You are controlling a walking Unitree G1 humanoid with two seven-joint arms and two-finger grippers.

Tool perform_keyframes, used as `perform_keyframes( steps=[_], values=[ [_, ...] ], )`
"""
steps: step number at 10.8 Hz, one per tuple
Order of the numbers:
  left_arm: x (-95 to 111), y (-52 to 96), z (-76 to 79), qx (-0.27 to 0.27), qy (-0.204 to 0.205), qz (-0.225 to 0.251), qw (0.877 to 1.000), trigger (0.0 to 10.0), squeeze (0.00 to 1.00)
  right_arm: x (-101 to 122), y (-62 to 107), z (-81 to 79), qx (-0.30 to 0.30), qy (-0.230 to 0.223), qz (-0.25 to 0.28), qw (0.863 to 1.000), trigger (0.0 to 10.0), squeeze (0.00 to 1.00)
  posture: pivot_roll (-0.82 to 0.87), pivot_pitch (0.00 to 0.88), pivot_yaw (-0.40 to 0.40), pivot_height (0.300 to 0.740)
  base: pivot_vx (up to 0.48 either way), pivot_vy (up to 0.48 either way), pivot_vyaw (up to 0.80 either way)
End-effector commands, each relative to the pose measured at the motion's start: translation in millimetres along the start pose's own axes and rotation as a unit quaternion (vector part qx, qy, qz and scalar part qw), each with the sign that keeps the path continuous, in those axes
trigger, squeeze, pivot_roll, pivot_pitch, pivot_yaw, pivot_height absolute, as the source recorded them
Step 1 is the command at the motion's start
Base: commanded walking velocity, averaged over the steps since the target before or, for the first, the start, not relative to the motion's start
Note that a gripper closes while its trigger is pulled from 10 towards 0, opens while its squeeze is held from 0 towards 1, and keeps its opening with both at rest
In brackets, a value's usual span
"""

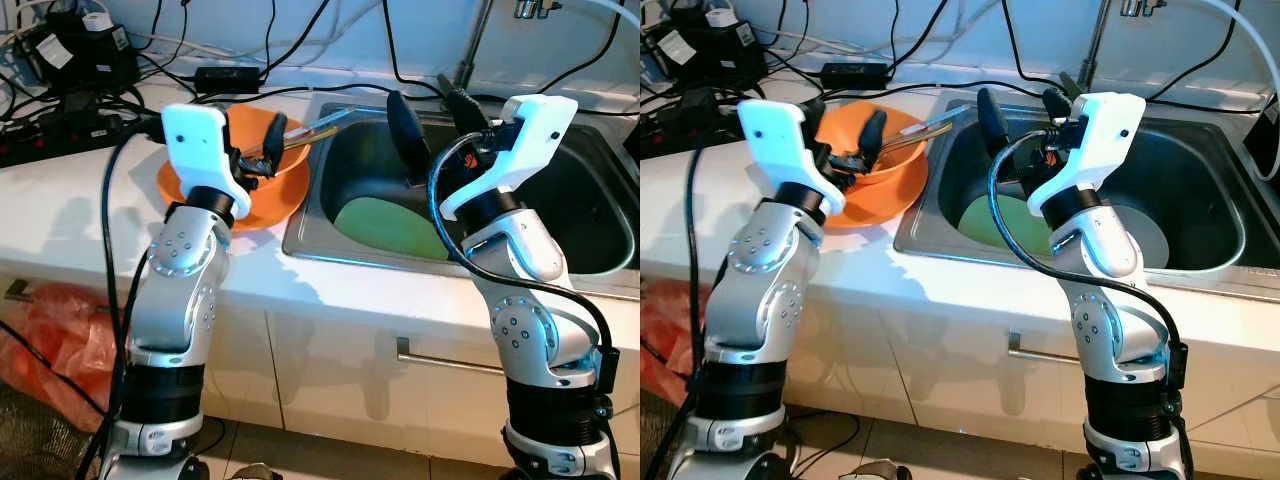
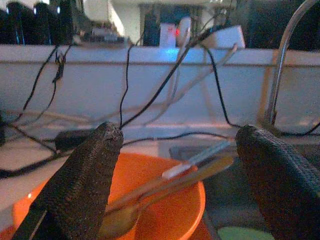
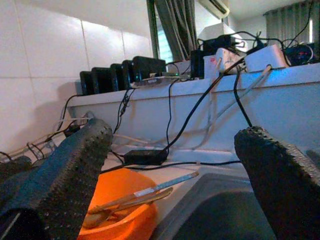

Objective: Kitchen organization

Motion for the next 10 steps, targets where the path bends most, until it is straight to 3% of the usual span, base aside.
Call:
perform_keyframes(
  steps=[1, 3, 8, 9, 10],
  values=[
    [-0.7, -3.7, -0.6, -0.001, -0.002, -0.007, 1.0, 10.0, 0.0, -2.5, 1.8, -1.0, 0.001, -0.004, -0.009, 1.0, 10.0, 0.0, 0.1, 0.101, 0.005, 0.74, 0.0, 0.0, 0.0],
    [-2.9, -6.2, -3.1, 0.001, -0.004, -0.011, 1.0, 10.0, 0.0, -4.3, 2.4, -0.3, -0.001, -0.007, -0.013, 1.0, 10.0, 0.0, 0.1, 0.102, 0.006, 0.74, 0.0, 0.0, -0.68],
    [-10.3, -19.1, -12.7, 0.017, 0.008, -0.035, 0.999, 10.0, 0.0, -7.5, 6.0, -3.9, 0.009, -0.017, -0.026, 0.999, 10.0, 0.0, 0.09, 0.116, -0.002, 0.74, 0.0, 0.0, 0.0],
    [-15.5, -22.2, -9.8, 0.01, 0.014, -0.049, 0.999, 10.0, 0.0, -10.5, 6.7, -5.6, 0.01, -0.041, -0.035, 0.999, 10.0, 0.0, 0.09, 0.123, -0.002, 0.74, 0.0, 0.0, 0.0],
    [-24.6, -27.1, -2.4, -0.005, 0.017, -0.069, 0.997, 10.0, 0.0, -19.4, 10.0, -10.9, 0.014, -0.095, -0.066, 0.993, 10.0, 0.0, 0.08, 0.137, 0.003, 0.74, 0.0, 0.0, 0.0]
  ],
)
Point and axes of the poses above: a point about 5 cm out from each wrist's last joint towards the gripper, its own y axis pointing back from the gripper into the wrist, its own x axis along the axis of the wrist's last joint, z = x × y, the point moved 5 cm from there along -y, pointing out of the wrist towards the gripper, and after that the axes turned 1 degree about y, right-handed, at the moved point
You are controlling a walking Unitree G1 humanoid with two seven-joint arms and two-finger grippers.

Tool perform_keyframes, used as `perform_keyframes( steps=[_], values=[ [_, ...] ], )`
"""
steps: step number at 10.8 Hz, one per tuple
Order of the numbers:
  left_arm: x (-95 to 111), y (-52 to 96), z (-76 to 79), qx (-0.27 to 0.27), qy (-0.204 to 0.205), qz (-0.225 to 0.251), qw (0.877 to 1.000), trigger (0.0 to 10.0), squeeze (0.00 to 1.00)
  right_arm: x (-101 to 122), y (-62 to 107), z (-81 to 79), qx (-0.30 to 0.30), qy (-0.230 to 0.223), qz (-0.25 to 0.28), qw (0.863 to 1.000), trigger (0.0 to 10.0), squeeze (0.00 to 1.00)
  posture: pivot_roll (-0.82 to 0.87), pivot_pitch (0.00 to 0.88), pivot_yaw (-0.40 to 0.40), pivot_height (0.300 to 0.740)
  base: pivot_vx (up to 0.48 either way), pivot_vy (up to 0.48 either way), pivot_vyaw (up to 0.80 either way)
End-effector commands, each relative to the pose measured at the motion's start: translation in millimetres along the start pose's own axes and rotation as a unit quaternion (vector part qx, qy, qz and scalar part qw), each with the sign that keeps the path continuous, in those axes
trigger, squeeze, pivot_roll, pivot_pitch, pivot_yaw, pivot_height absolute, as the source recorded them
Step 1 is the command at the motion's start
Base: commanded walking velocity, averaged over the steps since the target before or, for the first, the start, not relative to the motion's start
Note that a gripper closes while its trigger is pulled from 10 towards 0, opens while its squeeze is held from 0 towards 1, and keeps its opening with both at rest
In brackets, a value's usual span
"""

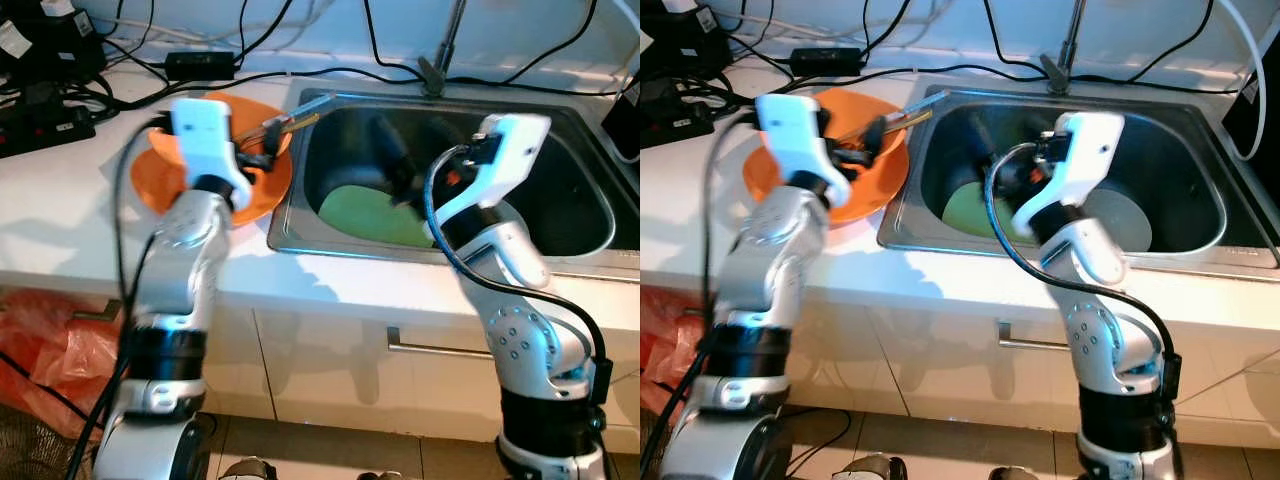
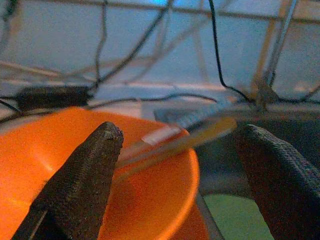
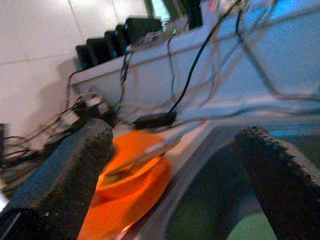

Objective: Kitchen organization

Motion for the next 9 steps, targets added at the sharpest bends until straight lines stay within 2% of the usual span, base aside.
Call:
perform_keyframes(
  steps=[1, 2, 3, 4, 5, 6, 8, 9],
  values=[
    [-1.9, -2.3, 6.3, -0.014, 0.0, -0.007, 1.0, 10.0, 0.0, 1.4, 5.1, 0.1, -0.001, -0.011, -0.004, 1.0, 10.0, 0.0, 0.07, 0.148, 0.006, 0.74, 0.0, 0.0, 0.0],
    [-15.3, -7.5, 13.4, -0.029, 0.005, -0.027, 0.999, 10.0, 0.0, -13.2, 14.6, -2.7, 0.008, -0.004, -0.037, 0.999, 10.0, 0.0, 0.06, 0.161, 0.01, 0.74, 0.0, 0.0, 0.0],
    [-19.4, -11.8, 18.5, -0.038, 0.009, -0.033, 0.999, 10.0, 0.0, -19.3, 18.4, -4.4, 0.011, -0.006, -0.053, 0.998, 10.0, 0.0, 0.05, 0.169, 0.013, 0.74, 0.0, 0.0, 0.0],
    [-19.6, -15.3, 22.7, -0.043, 0.014, -0.034, 0.998, 10.0, 0.0, -21.5, 20.3, -6.6, 0.013, -0.012, -0.065, 0.998, 10.0, 0.0, 0.05, 0.169, 0.013, 0.74, 0.0, 0.0, 0.0],
    [-13.2, -23.4, 30.0, -0.052, 0.0, -0.024, 0.998, 10.0, 0.0, -18.7, 22.5, -19.0, 0.037, -0.03, -0.065, 0.997, 10.0, 0.0, 0.03, 0.184, 0.011, 0.74, 0.0, 0.0, 0.0],
    [-4.5, -30.3, 32.4, -0.054, -0.004, -0.01, 0.999, 10.0, 0.0, -19.7, 27.9, -29.9, 0.065, -0.03, -0.075, 0.995, 10.0, 0.0, 0.02, 0.185, 0.012, 0.74, 0.0, 0.0, 0.0],
    [3.4, -31.4, 29.7, -0.051, -0.011, 0.002, 0.999, 10.0, 0.0, -18.3, 31.8, -28.9, 0.067, -0.026, -0.078, 0.994, 10.0, 0.0, 0.01, 0.187, 0.013, 0.74, 0.0, 0.0, 0.0],
    [0.9, -31.9, 21.8, -0.041, -0.025, -0.004, 0.999, 10.0, 0.0, -17.4, 32.2, -29.3, 0.067, -0.03, -0.078, 0.994, 10.0, 0.0, 0.01, 0.188, 0.014, 0.74, 0.0, 0.0, 0.0]
  ],
)
Point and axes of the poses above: a point about 5 cm out from each wrist's last joint towards the gripper, its own y axis pointing back from the gripper into the wrist, its own x axis along the axis of the wrist's last joint, z = x × y, the point moved 5 cm from there along -y, pointing out of the wrist towards the gripper, and after that the axes turned 1 degree about y, right-handed, at the moved point
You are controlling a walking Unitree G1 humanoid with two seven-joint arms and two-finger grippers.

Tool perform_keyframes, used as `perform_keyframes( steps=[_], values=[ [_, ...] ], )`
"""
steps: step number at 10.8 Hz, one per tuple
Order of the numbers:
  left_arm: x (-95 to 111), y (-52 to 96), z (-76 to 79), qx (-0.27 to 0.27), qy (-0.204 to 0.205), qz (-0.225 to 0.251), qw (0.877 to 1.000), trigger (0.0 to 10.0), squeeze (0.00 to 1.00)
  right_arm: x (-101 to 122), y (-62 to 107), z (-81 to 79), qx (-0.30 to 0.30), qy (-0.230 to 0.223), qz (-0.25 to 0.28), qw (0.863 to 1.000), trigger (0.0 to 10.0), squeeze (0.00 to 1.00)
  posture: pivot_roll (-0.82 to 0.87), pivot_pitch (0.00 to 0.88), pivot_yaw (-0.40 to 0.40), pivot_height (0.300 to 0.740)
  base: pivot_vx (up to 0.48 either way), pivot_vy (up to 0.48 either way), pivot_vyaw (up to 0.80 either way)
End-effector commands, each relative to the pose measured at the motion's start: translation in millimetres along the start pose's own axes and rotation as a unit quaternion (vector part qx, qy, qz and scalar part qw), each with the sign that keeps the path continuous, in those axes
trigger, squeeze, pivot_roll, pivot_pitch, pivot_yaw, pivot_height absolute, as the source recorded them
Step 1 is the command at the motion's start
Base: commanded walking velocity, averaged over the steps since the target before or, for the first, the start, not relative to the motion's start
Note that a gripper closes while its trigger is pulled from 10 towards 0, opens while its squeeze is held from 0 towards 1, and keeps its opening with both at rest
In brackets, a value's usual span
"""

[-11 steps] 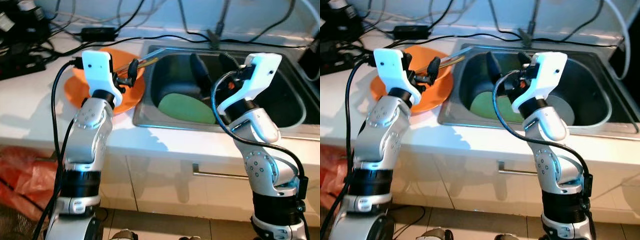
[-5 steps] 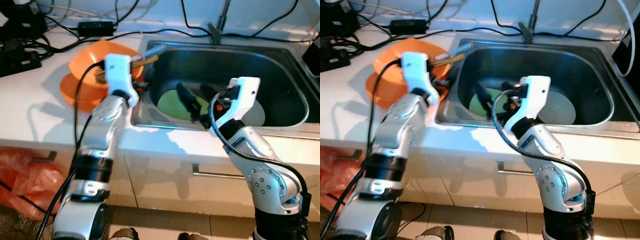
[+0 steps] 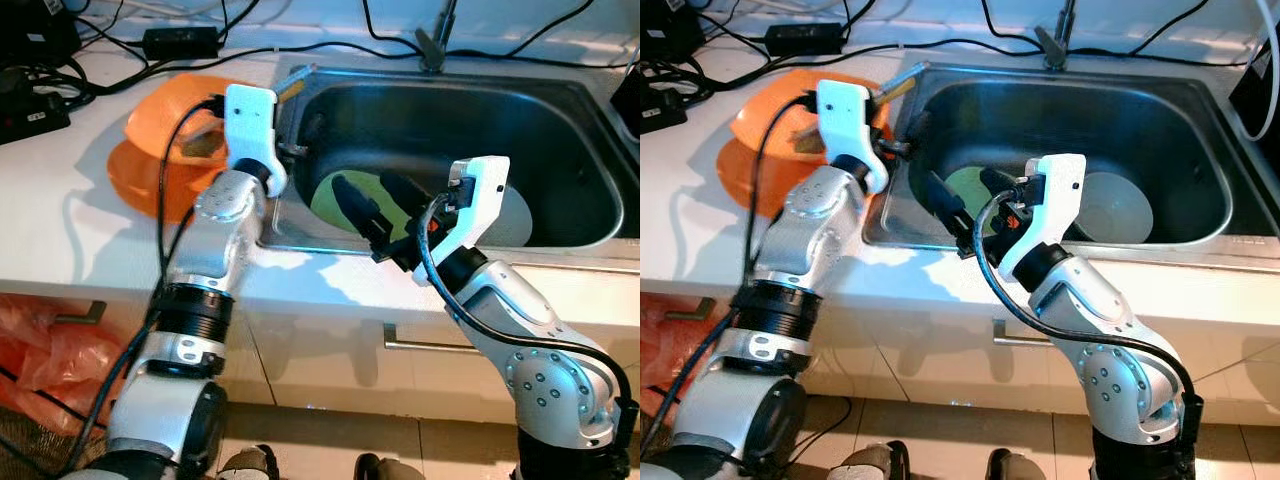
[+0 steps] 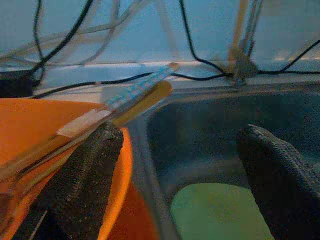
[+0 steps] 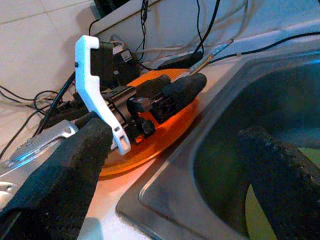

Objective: Kitchen organization

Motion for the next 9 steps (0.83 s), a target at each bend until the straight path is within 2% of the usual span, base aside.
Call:
perform_keyframes(
  steps=[1, 3, 5, 6, 9],
  values=[
    [0.2, -1.7, -8.3, 0.016, -0.006, -0.001, 1.0, 10.0, 0.0, 1.4, 4.3, -4.0, 0.007, -0.002, -0.001, 1.0, 10.0, 0.0, 0.02, 0.187, 0.014, 0.74, 0.0, 0.0, 0.0],
    [1.4, 3.2, -13.8, 0.011, -0.013, -0.007, 1.0, 10.0, 0.0, 1.9, 3.2, -3.9, 0.01, 0.0, 0.0, 1.0, 10.0, 0.0, 0.03, 0.18, 0.016, 0.74, 0.0, 0.0, 0.0],
    [-3.2, 26.4, -22.0, 0.008, -0.014, -0.02, 1.0, 10.0, 0.0, 2.7, 1.6, -3.3, 0.012, 0.003, 0.0, 1.0, 10.0, 0.0, 0.04, 0.174, 0.016, 0.74, 0.0, 0.0, 0.0],
    [-2.5, 34.7, -21.4, 0.004, -0.017, -0.02, 1.0, 10.0, 0.0, 2.5, 1.1, -2.9, 0.013, 0.003, -0.001, 1.0, 10.0, 0.0, 0.05, 0.172, 0.013, 0.74, 0.0, 0.0, 0.0],
    [5.3, 54.9, -36.5, 0.018, -0.029, -0.025, 0.999, 10.0, 0.0, 2.1, -1.3, -1.8, 0.018, 0.003, -0.001, 1.0, 10.0, 0.0, 0.08, 0.166, 0.007, 0.74, 0.0, 0.0, 0.0]
  ],
)
Point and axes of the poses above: a point about 5 cm out from each wrist's last joint towards the gripper, its own y axis pointing back from the gripper into the wrist, its own x axis along the axis of the wrist's last joint, z = x × y, the point moved 5 cm from there along -y, pointing out of the wrist towards the gripper, and after that the axes turned 1 degree about y, right-handed, at the moved point
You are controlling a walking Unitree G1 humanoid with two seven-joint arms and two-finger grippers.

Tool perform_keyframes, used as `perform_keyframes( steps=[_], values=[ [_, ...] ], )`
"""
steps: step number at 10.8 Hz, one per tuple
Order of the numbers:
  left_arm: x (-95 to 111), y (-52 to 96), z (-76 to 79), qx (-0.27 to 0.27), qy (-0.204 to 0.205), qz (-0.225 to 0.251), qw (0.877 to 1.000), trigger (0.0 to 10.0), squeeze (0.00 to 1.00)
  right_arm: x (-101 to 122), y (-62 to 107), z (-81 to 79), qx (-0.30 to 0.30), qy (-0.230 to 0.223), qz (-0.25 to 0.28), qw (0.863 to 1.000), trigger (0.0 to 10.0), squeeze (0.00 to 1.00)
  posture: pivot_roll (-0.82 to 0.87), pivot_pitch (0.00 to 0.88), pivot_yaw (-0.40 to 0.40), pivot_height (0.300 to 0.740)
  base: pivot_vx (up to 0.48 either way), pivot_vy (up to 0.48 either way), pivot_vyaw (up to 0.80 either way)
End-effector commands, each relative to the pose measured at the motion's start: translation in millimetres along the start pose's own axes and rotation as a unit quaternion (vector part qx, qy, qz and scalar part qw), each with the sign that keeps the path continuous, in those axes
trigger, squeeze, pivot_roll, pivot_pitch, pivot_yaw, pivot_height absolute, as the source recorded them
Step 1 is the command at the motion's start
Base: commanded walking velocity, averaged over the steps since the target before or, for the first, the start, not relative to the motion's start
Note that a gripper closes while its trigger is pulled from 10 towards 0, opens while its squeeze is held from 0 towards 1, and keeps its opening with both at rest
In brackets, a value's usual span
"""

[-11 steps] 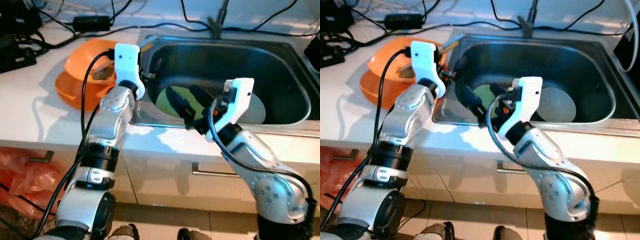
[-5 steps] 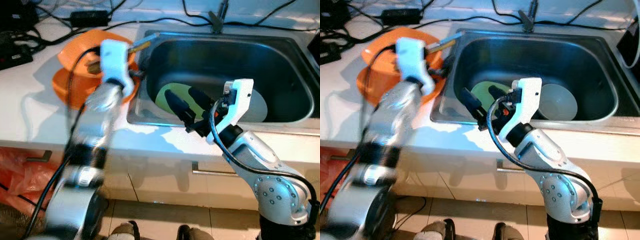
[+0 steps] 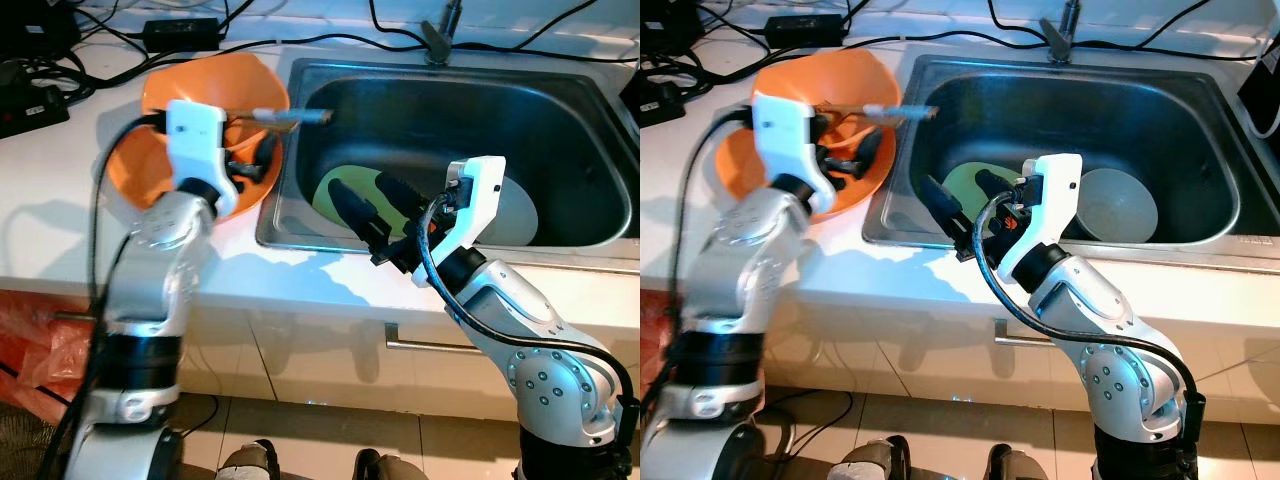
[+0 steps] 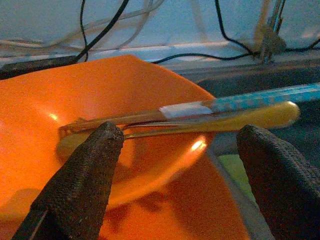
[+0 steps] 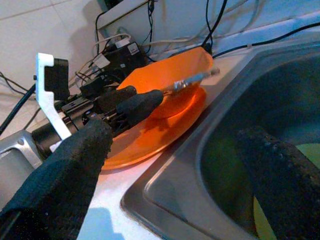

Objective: Kitchen organization

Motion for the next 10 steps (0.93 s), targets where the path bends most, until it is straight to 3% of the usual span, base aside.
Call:
perform_keyframes(
  steps=[1, 5, 7, 10],
  values=[
    [0.0, 5.9, -11.6, 0.013, -0.008, -0.005, 1.0, 10.0, 0.0, 2.4, -0.7, 1.6, 0.0, 0.003, 0.006, 1.0, 10.0, 0.0, 0.09, 0.164, 0.007, 0.74, 0.0, 0.0, 0.0],
    [27.6, 8.7, -24.9, 0.035, -0.02, 0.026, 0.999, 10.0, 0.0, 1.6, -3.1, 3.8, -0.003, 0.008, 0.008, 1.0, 10.0, 0.0, 0.09, 0.154, 0.008, 0.74, 0.0, 0.0, 0.0],
    [30.0, 5.0, 0.1, -0.008, -0.051, 0.05, 0.997, 10.0, 0.0, 2.9, -5.3, 3.4, -0.002, 0.001, 0.014, 1.0, 10.0, 0.0, 0.09, 0.147, 0.006, 0.74, 0.0, 0.0, 0.0],
    [15.7, 1.2, 27.7, -0.077, -0.107, 0.036, 0.991, 10.0, 0.0, 1.5, -6.3, 1.6, 0.002, 0.0, 0.011, 1.0, 10.0, 0.0, 0.08, 0.141, 0.007, 0.74, 0.0, 0.0, 0.0]
  ],
)
Point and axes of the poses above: a point about 5 cm out from each wrist's last joint towards the gripper, its own y axis pointing back from the gripper into the wrist, its own x axis along the axis of the wrist's last joint, z = x × y, the point moved 5 cm from there along -y, pointing out of the wrist towards the gripper, and after that the axes turned 1 degree about y, right-handed, at the moved point
